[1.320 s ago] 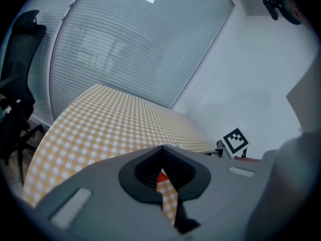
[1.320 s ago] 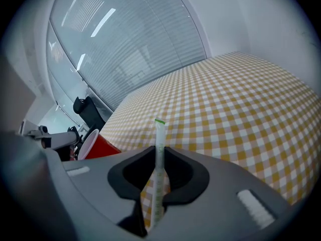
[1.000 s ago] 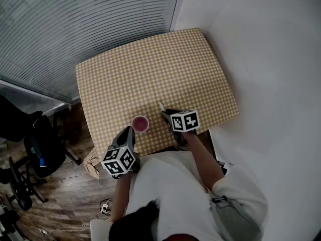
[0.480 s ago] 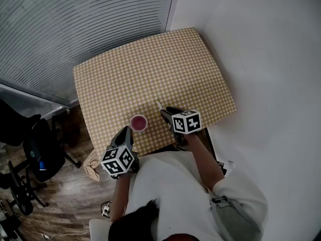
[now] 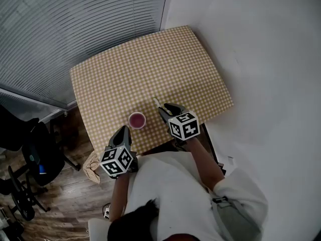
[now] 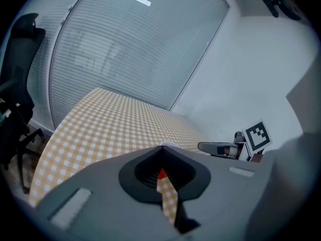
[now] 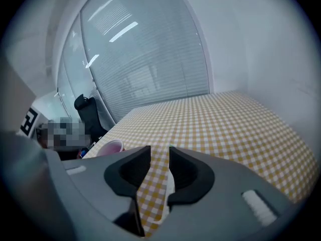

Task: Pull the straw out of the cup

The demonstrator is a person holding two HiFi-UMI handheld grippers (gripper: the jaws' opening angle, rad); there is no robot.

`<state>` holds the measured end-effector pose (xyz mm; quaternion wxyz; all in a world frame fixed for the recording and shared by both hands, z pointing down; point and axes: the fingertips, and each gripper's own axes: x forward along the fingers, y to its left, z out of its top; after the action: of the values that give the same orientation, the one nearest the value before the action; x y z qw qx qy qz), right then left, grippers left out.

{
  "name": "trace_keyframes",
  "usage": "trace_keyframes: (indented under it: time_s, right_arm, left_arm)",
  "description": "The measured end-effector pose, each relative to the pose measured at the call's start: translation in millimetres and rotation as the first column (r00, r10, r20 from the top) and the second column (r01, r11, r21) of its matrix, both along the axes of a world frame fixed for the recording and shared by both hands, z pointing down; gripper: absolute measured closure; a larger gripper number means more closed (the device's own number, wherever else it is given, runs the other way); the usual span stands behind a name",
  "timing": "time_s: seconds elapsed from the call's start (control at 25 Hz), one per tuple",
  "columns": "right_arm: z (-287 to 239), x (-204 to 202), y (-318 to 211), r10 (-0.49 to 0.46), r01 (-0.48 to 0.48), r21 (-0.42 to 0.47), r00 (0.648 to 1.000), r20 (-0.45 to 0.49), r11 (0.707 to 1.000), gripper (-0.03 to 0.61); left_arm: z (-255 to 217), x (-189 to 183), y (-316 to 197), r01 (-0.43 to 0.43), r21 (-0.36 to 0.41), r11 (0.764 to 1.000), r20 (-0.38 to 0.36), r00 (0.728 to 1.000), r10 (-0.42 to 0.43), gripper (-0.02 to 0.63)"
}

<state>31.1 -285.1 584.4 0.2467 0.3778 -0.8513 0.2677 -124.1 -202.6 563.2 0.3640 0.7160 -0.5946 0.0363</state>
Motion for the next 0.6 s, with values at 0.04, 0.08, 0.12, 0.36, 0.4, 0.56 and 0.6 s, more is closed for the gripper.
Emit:
trace_keyframes:
  time_s: [0.04, 0.08, 0.12, 0.36, 0.4, 0.56, 0.6]
  right_arm:
    - [-5.6, -1.1, 1.8, -0.005, 0.006, 0.034, 1.0, -0.016, 0.999, 0.457]
    - [-11.3, -2.5, 3.7, -0.007, 0.008, 0.058, 1.0, -0.02, 0.998, 0.46]
    - [-16.9, -3.9, 5.8, -0.004, 0.005, 0.075, 1.0, -0.016, 0.997, 0.466]
    - [-37.9, -11.0, 21.7, 0.004, 0.007, 0.194, 0.998, -0.055, 0.981, 0.522]
    - [-40.4, -12.1, 24.3, 0.004, 0.007, 0.205, 0.999, -0.052, 0.979, 0.531]
    - [-43.8, -17.4, 40.3, -0.009, 0.017, 0.21, 0.999, -0.039, 0.978, 0.545]
    - [-43.1, -18.2, 43.7, -0.01, 0.018, 0.21, 0.999, -0.041, 0.978, 0.549]
  left_arm:
    - [-1.0, 0.3, 0.8, -0.002, 0.005, 1.0, 0.0, 1.0, 0.002, 0.597]
    - [-2.1, 0.7, 1.6, -0.003, 0.01, 1.0, -0.002, 1.0, 0.003, 0.597]
    - [-3.2, 1.3, 2.4, -0.006, 0.016, 1.0, -0.007, 1.0, 0.006, 0.597]
    - [-13.8, 6.8, 5.8, -0.034, 0.066, 0.997, -0.034, 0.999, 0.036, 0.597]
    - [-15.5, 8.3, 6.4, -0.038, 0.074, 0.997, -0.036, 0.999, 0.041, 0.597]
    - [-16.4, 10.7, 12.1, -0.049, 0.086, 0.995, -0.043, 0.998, 0.053, 0.597]
    - [-16.6, 9.9, 13.0, -0.048, 0.088, 0.995, -0.045, 0.998, 0.052, 0.597]
